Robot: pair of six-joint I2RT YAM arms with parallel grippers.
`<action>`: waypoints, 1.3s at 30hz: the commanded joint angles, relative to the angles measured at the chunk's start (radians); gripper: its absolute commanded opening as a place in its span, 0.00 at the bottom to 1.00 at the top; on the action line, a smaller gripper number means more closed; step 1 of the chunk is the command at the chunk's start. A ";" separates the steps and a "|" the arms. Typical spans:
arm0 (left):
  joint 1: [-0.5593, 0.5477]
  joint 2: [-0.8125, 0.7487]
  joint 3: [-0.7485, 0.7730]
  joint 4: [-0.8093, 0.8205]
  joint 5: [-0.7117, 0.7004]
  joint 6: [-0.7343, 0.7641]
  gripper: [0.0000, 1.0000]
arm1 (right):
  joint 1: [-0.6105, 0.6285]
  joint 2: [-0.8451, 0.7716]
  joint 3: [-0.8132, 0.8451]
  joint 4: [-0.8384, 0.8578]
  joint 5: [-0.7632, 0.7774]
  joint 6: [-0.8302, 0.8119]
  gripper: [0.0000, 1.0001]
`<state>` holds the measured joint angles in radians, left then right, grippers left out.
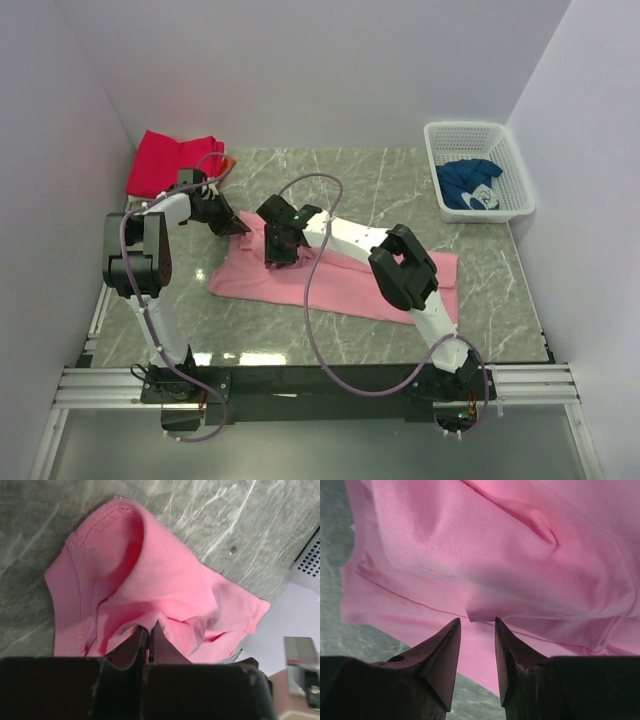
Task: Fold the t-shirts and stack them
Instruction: Fold the tshirt
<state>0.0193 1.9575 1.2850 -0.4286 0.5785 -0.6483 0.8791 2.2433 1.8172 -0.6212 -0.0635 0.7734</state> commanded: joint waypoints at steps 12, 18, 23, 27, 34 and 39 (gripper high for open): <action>0.001 -0.008 0.034 -0.007 0.011 0.024 0.00 | 0.017 0.078 0.105 -0.051 0.083 -0.039 0.39; 0.002 -0.014 0.037 -0.012 0.004 0.026 0.00 | 0.017 0.072 0.105 -0.069 0.090 -0.046 0.21; 0.002 -0.020 0.030 -0.013 0.001 0.029 0.00 | 0.015 0.055 0.083 -0.057 0.067 -0.049 0.10; 0.001 -0.020 0.027 -0.015 0.001 0.032 0.00 | 0.015 0.042 0.099 -0.077 0.067 -0.059 0.10; 0.004 -0.020 0.025 -0.013 0.000 0.032 0.00 | 0.031 -0.004 0.070 -0.058 0.113 -0.083 0.25; 0.004 -0.020 0.030 -0.018 -0.003 0.033 0.00 | 0.047 0.022 0.111 -0.074 0.131 -0.111 0.31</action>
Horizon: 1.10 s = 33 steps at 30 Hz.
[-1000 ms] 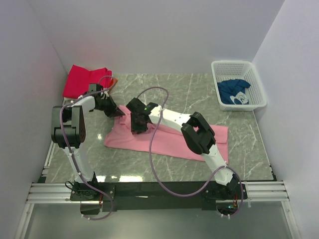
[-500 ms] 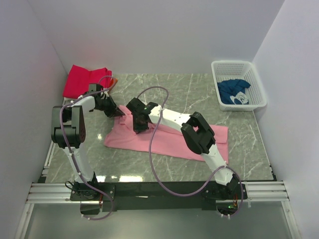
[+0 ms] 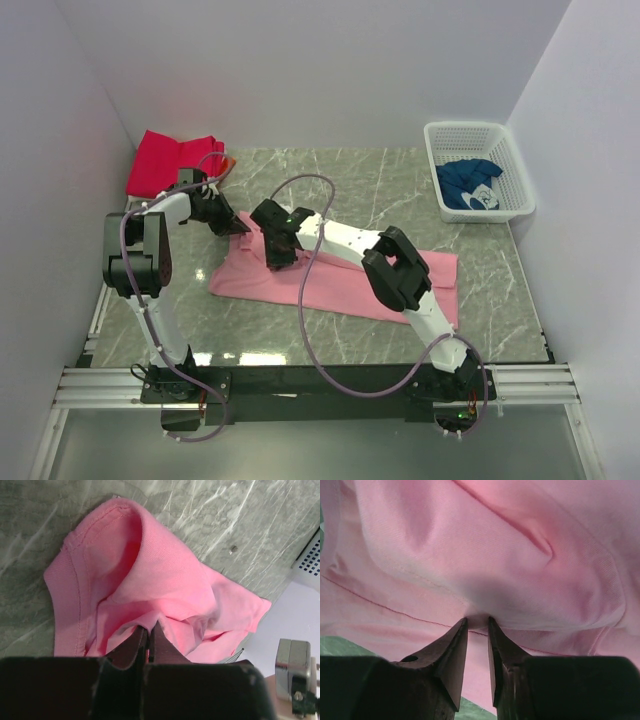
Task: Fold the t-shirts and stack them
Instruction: Fold the tshirt
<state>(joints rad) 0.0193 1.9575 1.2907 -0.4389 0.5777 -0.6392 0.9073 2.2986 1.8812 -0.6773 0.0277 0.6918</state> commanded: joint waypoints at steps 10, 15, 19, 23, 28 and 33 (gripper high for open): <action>0.004 -0.017 0.024 -0.012 -0.004 0.027 0.00 | 0.031 -0.011 0.070 -0.038 0.066 -0.051 0.32; 0.002 -0.014 0.035 -0.015 -0.001 0.027 0.00 | 0.031 0.024 0.087 -0.057 0.060 -0.057 0.32; 0.005 -0.014 0.035 -0.017 -0.004 0.029 0.00 | 0.031 0.032 0.091 -0.054 0.057 -0.063 0.33; 0.005 -0.012 0.029 -0.011 0.001 0.026 0.00 | 0.031 0.045 0.107 -0.057 0.051 -0.067 0.36; 0.005 -0.009 0.032 -0.012 0.001 0.027 0.00 | 0.033 0.061 0.116 -0.064 0.052 -0.071 0.36; 0.007 -0.009 0.035 -0.012 0.002 0.027 0.00 | 0.033 0.067 0.130 -0.073 0.064 -0.074 0.30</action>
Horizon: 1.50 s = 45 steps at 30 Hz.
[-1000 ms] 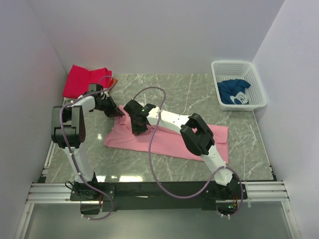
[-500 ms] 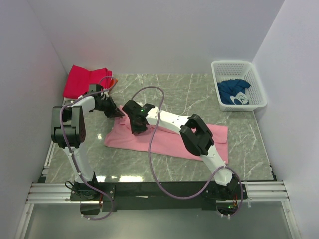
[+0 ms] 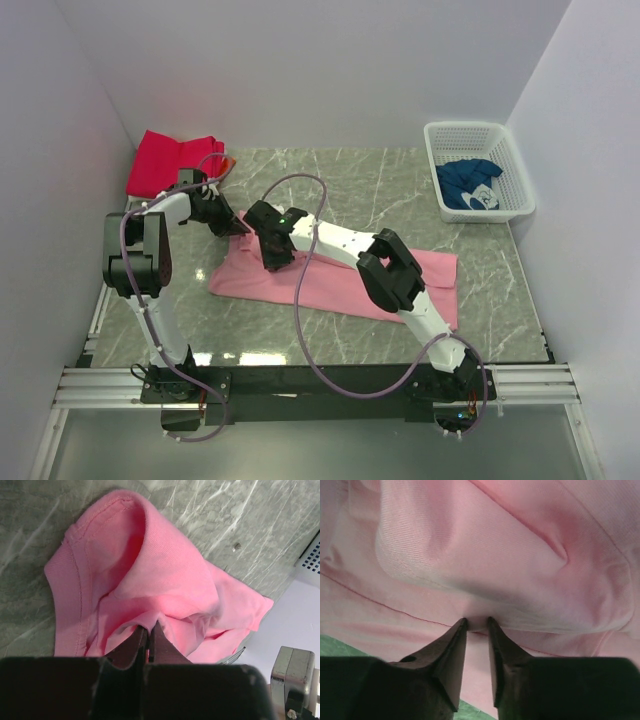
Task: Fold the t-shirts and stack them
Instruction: Fold the tshirt
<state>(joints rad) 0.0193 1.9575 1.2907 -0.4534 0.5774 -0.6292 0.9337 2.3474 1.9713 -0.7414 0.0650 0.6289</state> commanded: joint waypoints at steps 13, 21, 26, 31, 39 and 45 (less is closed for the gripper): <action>0.013 -0.025 0.030 -0.017 -0.020 0.029 0.00 | 0.004 -0.075 0.017 -0.024 0.090 -0.020 0.20; 0.018 -0.111 -0.030 -0.051 -0.057 0.042 0.00 | -0.007 -0.164 -0.038 -0.015 0.079 -0.028 0.18; 0.018 -0.184 -0.088 -0.057 -0.051 0.036 0.00 | -0.012 -0.206 -0.072 -0.035 0.044 -0.037 0.16; 0.018 -0.244 -0.163 -0.067 -0.034 0.026 0.01 | -0.015 -0.261 -0.147 -0.035 0.007 -0.043 0.15; 0.018 -0.345 -0.264 -0.107 -0.034 0.019 0.00 | -0.021 -0.352 -0.287 -0.012 -0.053 -0.055 0.14; 0.013 -0.414 -0.330 -0.148 -0.072 0.013 0.01 | -0.030 -0.399 -0.361 0.002 -0.097 -0.077 0.13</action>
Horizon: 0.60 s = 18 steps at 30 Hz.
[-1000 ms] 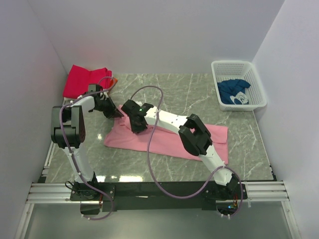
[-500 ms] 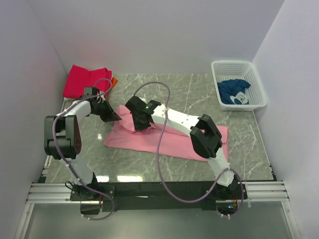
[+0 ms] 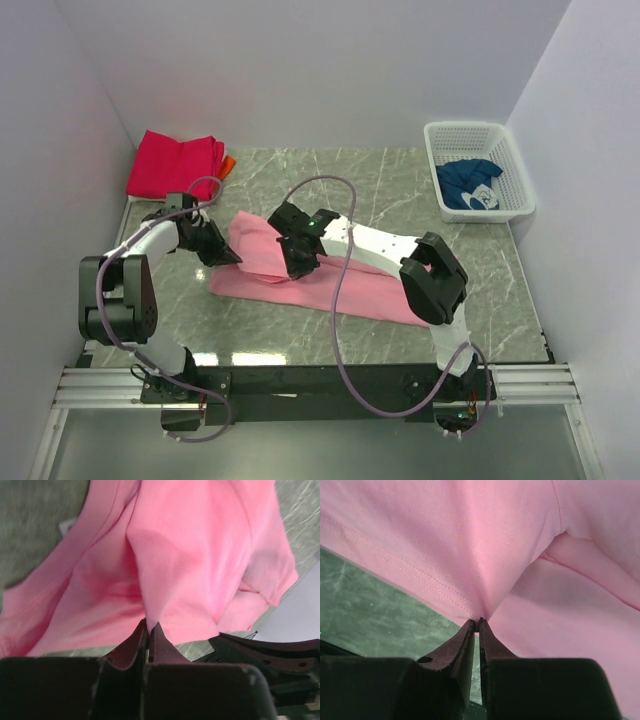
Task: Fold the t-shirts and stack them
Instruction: Fold the tshirt
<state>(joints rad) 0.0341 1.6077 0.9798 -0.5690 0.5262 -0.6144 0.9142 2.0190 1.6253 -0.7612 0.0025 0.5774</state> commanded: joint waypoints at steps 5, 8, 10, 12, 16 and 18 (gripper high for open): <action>-0.002 -0.141 -0.046 -0.075 -0.052 -0.004 0.00 | -0.020 -0.083 -0.028 0.019 -0.068 -0.054 0.13; -0.002 -0.164 -0.066 -0.089 -0.043 -0.007 0.01 | -0.023 -0.086 -0.041 0.011 -0.081 -0.067 0.13; -0.005 -0.173 -0.076 -0.098 -0.052 -0.004 0.00 | -0.023 -0.088 -0.057 0.017 -0.093 -0.070 0.13; -0.005 -0.177 -0.090 -0.104 -0.061 -0.001 0.00 | -0.023 -0.082 -0.070 0.022 -0.110 -0.076 0.13; -0.007 -0.181 -0.116 -0.114 -0.071 0.004 0.00 | -0.023 -0.063 -0.077 0.019 -0.131 -0.083 0.12; -0.008 -0.183 -0.124 -0.115 -0.077 0.001 0.00 | -0.023 -0.060 -0.079 0.017 -0.134 -0.090 0.12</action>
<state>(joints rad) 0.0292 1.4555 0.8669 -0.6693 0.4732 -0.6170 0.8963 1.9900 1.5501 -0.7410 -0.1097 0.5133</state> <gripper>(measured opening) 0.022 0.129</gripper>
